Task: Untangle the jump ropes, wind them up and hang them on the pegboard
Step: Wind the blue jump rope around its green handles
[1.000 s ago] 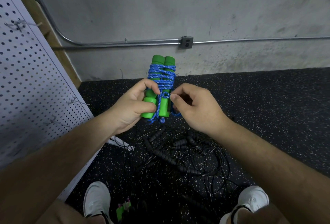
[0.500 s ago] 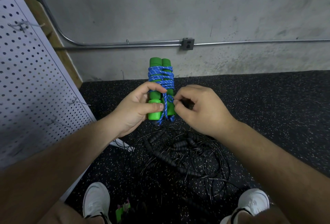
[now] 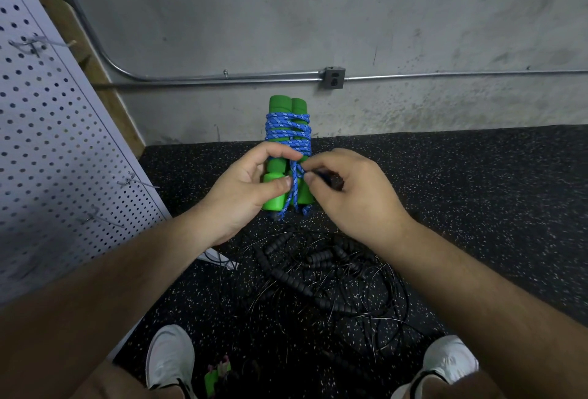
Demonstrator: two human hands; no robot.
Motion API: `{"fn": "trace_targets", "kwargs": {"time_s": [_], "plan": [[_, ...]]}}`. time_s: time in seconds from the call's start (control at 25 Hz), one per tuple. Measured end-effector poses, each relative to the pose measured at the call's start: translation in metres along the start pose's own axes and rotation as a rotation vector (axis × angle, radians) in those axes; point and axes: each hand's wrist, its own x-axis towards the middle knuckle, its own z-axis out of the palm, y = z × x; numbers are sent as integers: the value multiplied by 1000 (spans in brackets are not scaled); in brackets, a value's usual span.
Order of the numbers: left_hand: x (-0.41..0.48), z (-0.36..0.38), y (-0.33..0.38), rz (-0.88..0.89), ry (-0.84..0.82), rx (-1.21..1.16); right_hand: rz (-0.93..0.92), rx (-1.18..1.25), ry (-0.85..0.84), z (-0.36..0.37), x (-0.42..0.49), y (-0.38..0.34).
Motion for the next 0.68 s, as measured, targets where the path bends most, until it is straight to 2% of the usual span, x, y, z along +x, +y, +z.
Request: {"fn": "trace_targets", "kwargs": {"time_s": [0.16, 0.24, 0.44, 0.56, 0.68], "plan": [[-3, 5, 4, 0, 8, 111, 150, 118, 44, 9, -1, -4], [-6, 6, 2, -13, 5, 139, 268, 185, 7, 18, -2, -8], [-7, -2, 1, -18, -31, 244, 653, 645, -146, 19, -2, -21], [-7, -3, 4, -15, -57, 269, 586, 577, -194, 26, 0, -22], [-6, -5, 2, 21, -89, 346, 564, 543, -152, 36, -2, -19]]}}
